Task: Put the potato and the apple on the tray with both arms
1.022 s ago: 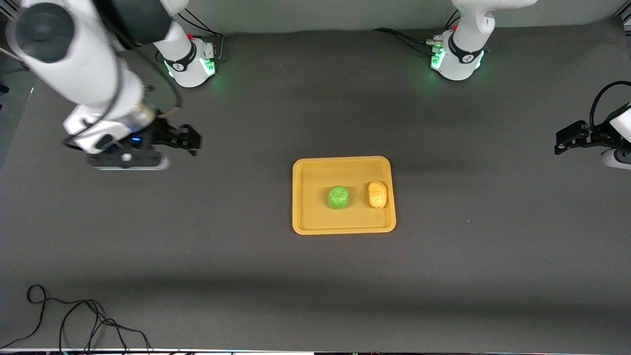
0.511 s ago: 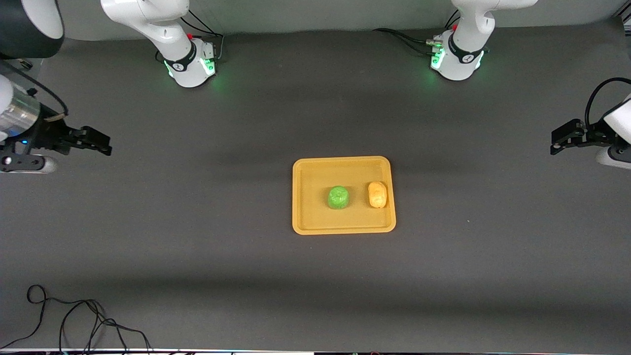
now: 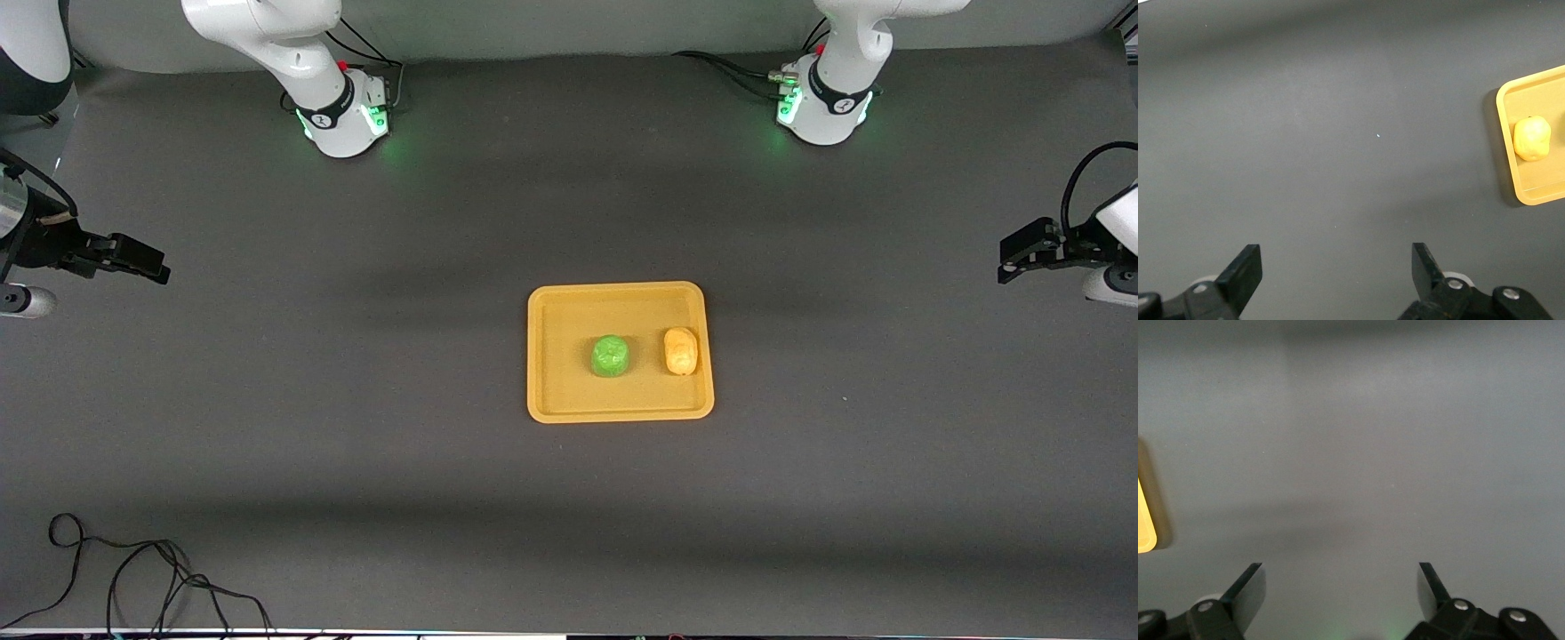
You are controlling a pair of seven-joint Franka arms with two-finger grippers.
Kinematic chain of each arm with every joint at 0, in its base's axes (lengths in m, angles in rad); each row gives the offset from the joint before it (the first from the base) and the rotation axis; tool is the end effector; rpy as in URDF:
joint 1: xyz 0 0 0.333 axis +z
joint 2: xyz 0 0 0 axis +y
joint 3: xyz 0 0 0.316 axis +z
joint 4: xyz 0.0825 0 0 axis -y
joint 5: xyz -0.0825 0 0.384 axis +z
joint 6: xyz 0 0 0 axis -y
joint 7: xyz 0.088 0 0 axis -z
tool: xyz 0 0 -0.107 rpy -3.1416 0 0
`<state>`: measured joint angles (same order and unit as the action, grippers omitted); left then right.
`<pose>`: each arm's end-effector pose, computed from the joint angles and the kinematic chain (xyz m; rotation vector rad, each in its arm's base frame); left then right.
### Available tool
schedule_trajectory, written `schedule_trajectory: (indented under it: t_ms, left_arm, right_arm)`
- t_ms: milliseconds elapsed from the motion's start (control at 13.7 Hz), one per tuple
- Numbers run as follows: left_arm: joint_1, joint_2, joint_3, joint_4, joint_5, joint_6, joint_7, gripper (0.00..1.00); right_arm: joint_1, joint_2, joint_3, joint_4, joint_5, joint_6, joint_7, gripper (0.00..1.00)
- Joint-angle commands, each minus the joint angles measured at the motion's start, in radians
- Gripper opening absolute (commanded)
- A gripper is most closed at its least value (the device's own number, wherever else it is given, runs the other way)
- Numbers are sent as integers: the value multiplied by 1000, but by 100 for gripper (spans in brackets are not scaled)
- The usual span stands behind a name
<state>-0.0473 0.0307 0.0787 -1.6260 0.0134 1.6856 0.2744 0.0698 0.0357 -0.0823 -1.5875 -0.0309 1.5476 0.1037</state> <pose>0.5726 0.0186 0.5912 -3.0981 0.3805 -0.0410 0.5611 -0.0096 0.5949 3.0970 -0.1795 -0.1146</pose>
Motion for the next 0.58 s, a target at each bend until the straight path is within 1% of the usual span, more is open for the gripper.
schedule_trajectory:
  t_ms: [0,365,511]
  left_arm:
    - [1,-2,10,29,-12,-24,19,100]
    - [-17,3,3,21,-10,-37,-4,100]
    - [-17,14,-2,29,-3,-14,-4,100]
  right_arm:
    - [8,-22,-10,-14,78,-4,-15,100]
    - [8,-22,-10,-14,89,-4,-6,100]
    - [7,-22,-10,-14,89,-4,-9,100]
